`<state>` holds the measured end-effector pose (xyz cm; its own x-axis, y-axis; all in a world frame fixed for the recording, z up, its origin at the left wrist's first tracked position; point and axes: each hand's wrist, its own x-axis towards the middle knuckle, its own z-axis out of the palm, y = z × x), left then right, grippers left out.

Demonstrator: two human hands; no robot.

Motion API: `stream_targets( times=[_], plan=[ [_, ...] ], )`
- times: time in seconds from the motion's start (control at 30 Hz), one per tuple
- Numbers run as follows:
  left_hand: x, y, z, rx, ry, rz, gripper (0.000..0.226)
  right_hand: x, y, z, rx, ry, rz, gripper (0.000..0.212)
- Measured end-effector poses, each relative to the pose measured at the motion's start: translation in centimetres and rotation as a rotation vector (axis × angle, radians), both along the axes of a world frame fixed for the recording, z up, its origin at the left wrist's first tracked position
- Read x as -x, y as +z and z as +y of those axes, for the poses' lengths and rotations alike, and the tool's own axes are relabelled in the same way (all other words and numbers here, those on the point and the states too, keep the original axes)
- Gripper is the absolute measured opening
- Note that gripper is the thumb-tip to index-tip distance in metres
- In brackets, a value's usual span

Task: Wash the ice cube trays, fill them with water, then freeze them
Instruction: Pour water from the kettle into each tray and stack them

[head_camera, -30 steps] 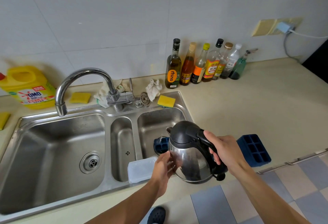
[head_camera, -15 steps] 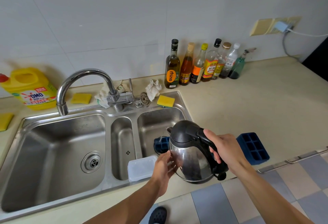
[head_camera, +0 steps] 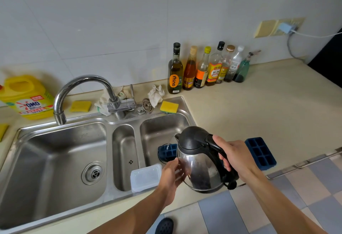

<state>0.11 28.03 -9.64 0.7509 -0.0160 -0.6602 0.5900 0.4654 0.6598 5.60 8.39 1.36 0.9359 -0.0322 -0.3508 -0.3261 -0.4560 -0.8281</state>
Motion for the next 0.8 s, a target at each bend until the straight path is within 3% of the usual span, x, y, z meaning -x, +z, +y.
stream_targets(
  times=[0.8],
  plan=[
    [-0.64,-0.07,-0.63,-0.001,-0.007,0.075,0.033,0.29,0.22,-0.77,0.025,-0.059,0.016,0.064]
  ],
)
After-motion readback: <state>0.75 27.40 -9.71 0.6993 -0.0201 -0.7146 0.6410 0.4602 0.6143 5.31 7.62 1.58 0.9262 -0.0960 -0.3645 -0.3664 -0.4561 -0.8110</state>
